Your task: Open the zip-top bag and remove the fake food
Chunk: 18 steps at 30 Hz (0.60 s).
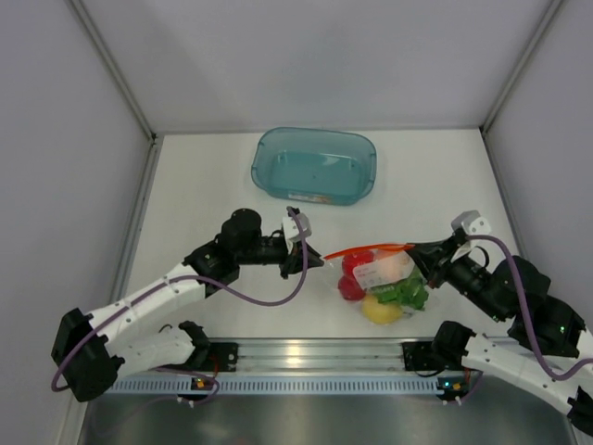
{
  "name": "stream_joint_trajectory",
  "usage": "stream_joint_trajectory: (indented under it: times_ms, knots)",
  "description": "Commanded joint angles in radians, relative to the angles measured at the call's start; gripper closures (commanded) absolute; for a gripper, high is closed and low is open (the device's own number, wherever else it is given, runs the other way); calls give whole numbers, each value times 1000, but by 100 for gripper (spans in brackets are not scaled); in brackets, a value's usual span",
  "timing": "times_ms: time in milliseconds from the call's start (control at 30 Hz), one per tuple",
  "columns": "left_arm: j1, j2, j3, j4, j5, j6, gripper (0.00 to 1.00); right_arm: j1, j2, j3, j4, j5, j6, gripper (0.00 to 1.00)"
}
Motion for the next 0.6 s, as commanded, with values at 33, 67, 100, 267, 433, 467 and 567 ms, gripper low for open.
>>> stream_joint_trajectory:
  times_ms: [33, 67, 100, 267, 433, 467, 567]
  knots:
    - [24, -82, -84, 45, -79, -51, 100, 2, -37, 78, 27, 95, -14, 100]
    - [27, -90, -92, 46, -82, -57, 100, 2, -36, 78, 28, 88, -14, 100]
    - [27, -91, -98, 48, -81, -57, 100, 2, -34, 74, 30, 81, -12, 100]
    - [27, -91, -70, 48, -35, -86, 100, 2, -20, 40, 80, -25, -17, 100]
    - [27, -123, -27, 29, -5, -97, 66, 2, -45, 0, 108, -59, -32, 100]
    - [27, -131, -7, 29, -7, -109, 39, 2, -46, -1, 107, -63, -29, 100]
    - [26, -136, 40, 29, -18, -136, 2, 2, -40, -6, 102, -100, -34, 100]
